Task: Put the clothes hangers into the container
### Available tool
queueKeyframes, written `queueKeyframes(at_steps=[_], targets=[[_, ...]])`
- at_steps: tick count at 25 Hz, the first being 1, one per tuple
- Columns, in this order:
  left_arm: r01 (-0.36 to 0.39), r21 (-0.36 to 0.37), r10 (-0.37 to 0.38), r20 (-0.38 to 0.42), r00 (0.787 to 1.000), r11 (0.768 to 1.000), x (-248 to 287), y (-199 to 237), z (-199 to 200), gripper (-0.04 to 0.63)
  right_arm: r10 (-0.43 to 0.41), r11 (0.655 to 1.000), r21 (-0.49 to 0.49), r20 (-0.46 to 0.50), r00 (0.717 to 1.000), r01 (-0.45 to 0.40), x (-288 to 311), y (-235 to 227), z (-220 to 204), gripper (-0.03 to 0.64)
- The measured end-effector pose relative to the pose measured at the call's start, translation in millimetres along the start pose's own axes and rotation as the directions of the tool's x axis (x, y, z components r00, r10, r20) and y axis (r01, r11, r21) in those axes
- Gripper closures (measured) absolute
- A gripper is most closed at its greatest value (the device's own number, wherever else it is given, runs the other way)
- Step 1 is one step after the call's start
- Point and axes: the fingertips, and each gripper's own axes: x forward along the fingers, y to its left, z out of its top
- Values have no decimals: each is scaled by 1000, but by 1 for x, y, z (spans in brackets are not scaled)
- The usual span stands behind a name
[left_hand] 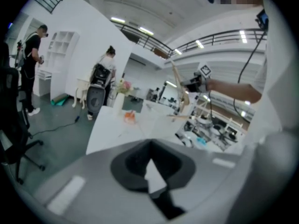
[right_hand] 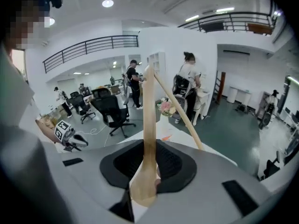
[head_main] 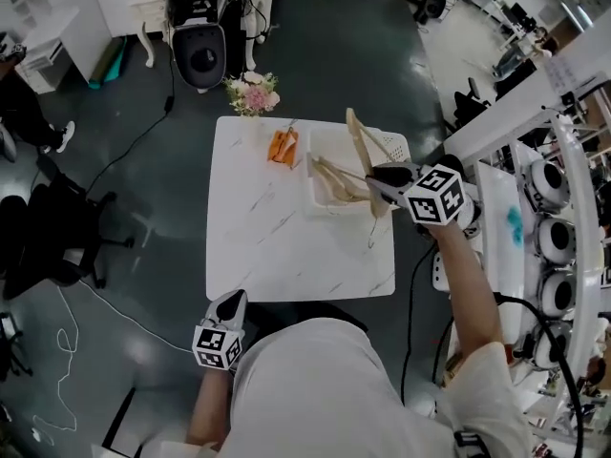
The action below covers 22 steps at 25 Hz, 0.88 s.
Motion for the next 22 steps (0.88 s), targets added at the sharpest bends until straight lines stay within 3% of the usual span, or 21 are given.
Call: queueKeyframes(at_steps=[3, 6, 9, 14, 19, 22], targets=[[-34, -22, 34, 6, 999, 999, 6, -2, 4, 592, 101, 995, 6, -104, 989, -101, 41, -5, -17, 540], [-64, -39, 64, 9, 998, 997, 14, -3, 8, 592, 186, 982, 14, -219, 958, -187, 77, -13, -33, 540], [-87, -55, 88, 7, 996, 995, 23, -6, 12, 592, 296, 953, 39, -313, 903, -299, 104, -11, -43, 540], [-117, -70, 117, 4, 993, 991, 34, -10, 17, 592, 466, 881, 135, -410, 784, -453, 143, 0, -56, 540], [-148, -90, 149, -3, 989, 985, 41, -12, 20, 592, 465, 871, 123, -514, 721, -475, 178, -1, -85, 540], [-164, -100, 164, -12, 986, 981, 43, -12, 18, 592, 477, 865, 129, -510, 716, -484, 187, -5, -92, 539]])
